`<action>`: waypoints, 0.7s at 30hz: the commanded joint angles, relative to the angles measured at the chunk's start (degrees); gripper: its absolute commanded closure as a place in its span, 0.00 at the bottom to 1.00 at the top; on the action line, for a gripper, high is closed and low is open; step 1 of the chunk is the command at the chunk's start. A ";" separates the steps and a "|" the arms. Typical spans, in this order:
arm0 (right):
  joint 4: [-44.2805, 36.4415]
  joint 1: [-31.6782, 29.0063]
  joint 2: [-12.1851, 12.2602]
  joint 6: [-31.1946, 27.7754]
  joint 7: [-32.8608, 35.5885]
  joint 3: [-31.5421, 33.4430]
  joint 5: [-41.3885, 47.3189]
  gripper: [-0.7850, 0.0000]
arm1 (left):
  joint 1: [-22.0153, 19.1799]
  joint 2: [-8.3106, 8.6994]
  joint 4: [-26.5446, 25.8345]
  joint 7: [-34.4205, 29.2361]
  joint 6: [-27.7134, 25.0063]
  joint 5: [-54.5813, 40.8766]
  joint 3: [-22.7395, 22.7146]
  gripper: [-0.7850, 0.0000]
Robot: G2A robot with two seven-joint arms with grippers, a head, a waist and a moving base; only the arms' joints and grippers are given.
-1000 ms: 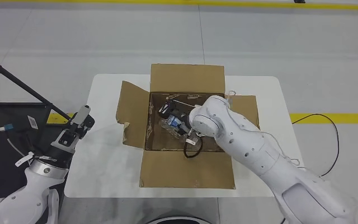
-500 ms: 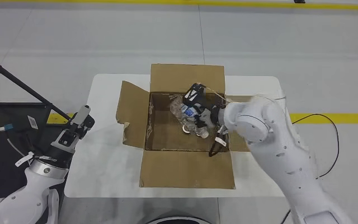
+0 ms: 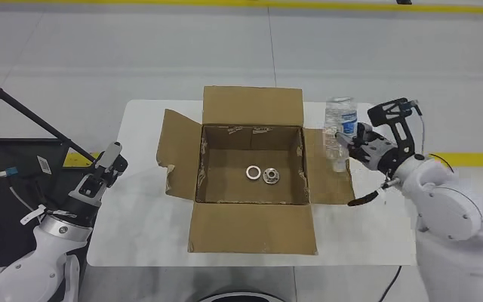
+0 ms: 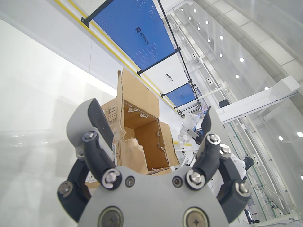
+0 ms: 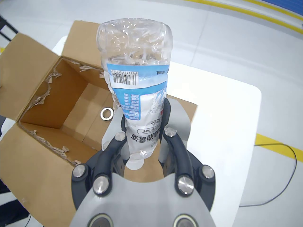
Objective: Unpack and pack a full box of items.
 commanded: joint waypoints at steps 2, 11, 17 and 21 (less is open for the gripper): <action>1.01 -1.15 0.45 1.22 1.83 3.86 -1.56 1.00 | 0.00 0.00 0.00 0.00 0.00 0.00 0.00 0.00; 18.54 1.10 1.58 -4.51 2.33 7.33 1.26 1.00 | 0.00 0.00 0.00 0.00 0.00 0.00 0.00 0.00; 29.90 4.07 1.99 -7.67 0.04 4.68 0.98 1.00 | 0.00 0.00 0.00 0.00 0.00 0.00 0.00 0.00; 36.72 8.61 2.13 -7.58 0.86 1.11 -1.04 1.00 | 0.00 0.00 0.00 0.00 0.00 0.00 0.00 0.00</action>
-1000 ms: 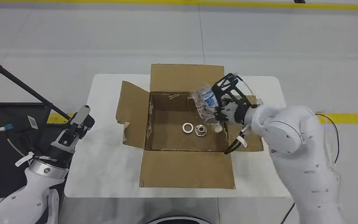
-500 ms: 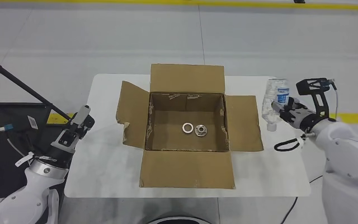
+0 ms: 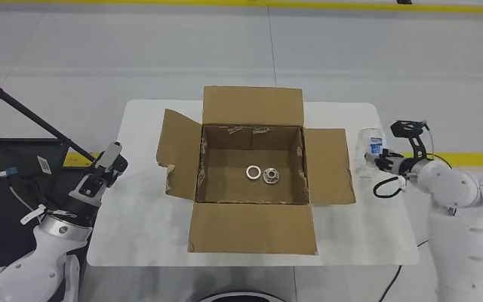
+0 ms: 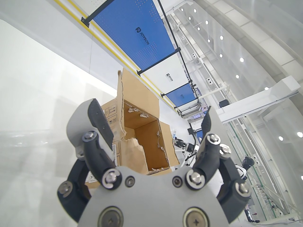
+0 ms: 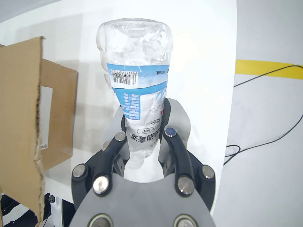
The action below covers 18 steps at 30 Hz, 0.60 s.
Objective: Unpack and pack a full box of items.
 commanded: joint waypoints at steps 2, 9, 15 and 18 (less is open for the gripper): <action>5.04 3.17 0.03 -0.18 -0.50 -2.27 -0.76 1.00 | 0.00 0.00 0.00 0.00 0.00 0.00 0.00 0.00; 13.82 7.84 0.14 -0.73 -1.23 -5.59 -1.27 1.00 | 0.00 0.00 0.00 0.00 0.00 0.00 0.00 0.00; 19.16 10.06 0.23 -0.88 -3.09 -7.27 -1.02 0.74 | 0.00 0.00 0.00 0.00 0.00 0.00 0.00 0.00; 20.10 10.04 0.29 -1.02 -3.87 -7.87 -0.60 0.45 | 0.00 0.00 0.00 0.00 0.00 0.00 0.00 0.00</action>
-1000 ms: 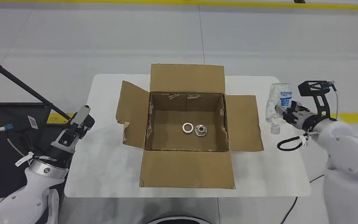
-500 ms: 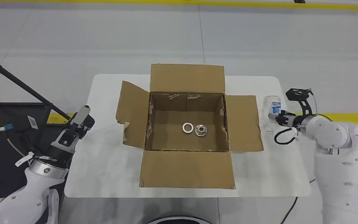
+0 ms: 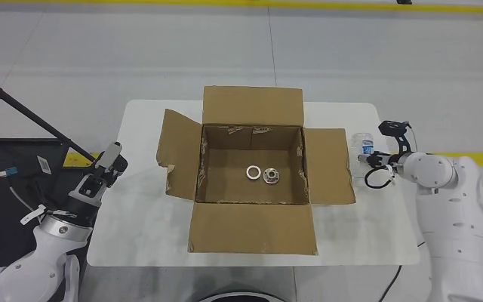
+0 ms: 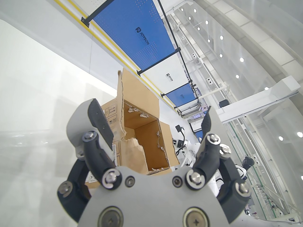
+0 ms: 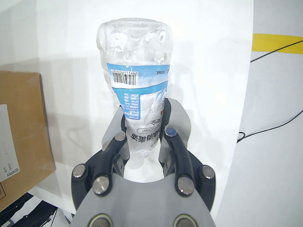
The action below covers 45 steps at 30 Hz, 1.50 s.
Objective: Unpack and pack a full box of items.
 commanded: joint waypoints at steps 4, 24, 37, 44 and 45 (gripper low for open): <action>-0.53 -0.78 0.31 0.23 -1.16 0.20 0.78 0.14 | 0.00 0.00 0.00 0.00 0.00 0.00 0.00 0.00; -60.07 -10.33 1.33 4.84 5.57 -6.54 2.17 0.00 | 0.26 0.17 0.06 -0.18 -1.35 -1.25 -0.39 0.00; -28.43 17.15 -7.24 8.83 6.83 -47.50 8.34 0.00 | 0.77 0.36 0.52 -0.22 -1.66 -2.79 -2.15 0.00; -11.22 25.59 -13.56 13.98 9.01 -58.52 11.84 0.13 | 0.77 0.36 0.52 -0.22 -1.66 -2.79 -2.15 0.00; -9.36 26.11 -14.30 14.33 8.64 -59.51 11.93 0.17 | 0.77 0.36 0.52 -0.22 -1.66 -2.79 -2.15 0.00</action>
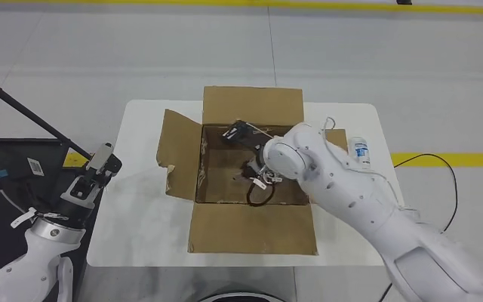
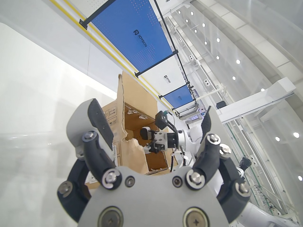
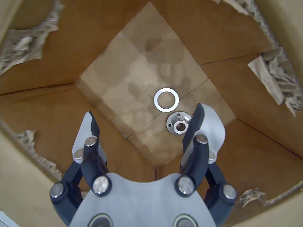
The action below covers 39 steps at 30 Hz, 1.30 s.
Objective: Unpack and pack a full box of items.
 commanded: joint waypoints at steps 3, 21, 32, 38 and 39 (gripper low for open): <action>6.95 1.94 -2.67 -0.54 -0.46 -3.93 -0.70 0.23 | 0.00 0.00 0.00 0.00 0.00 0.00 0.00 0.00; 25.97 3.95 -9.13 -2.26 -5.34 -7.08 -1.81 0.56 | 0.00 0.00 0.00 0.00 0.00 0.00 0.00 0.00; 28.21 3.78 -10.74 -4.28 -6.29 -6.46 -2.69 0.71 | 0.00 0.00 0.00 0.00 0.00 0.00 0.00 0.00; 29.22 3.51 -11.47 -5.22 -5.95 -6.33 -3.74 0.83 | 0.00 0.00 0.00 0.00 0.00 0.00 0.00 0.00; 29.36 3.48 -11.58 -5.31 -5.96 -6.24 -3.84 0.92 | 0.00 0.00 0.00 0.00 0.00 0.00 0.00 0.00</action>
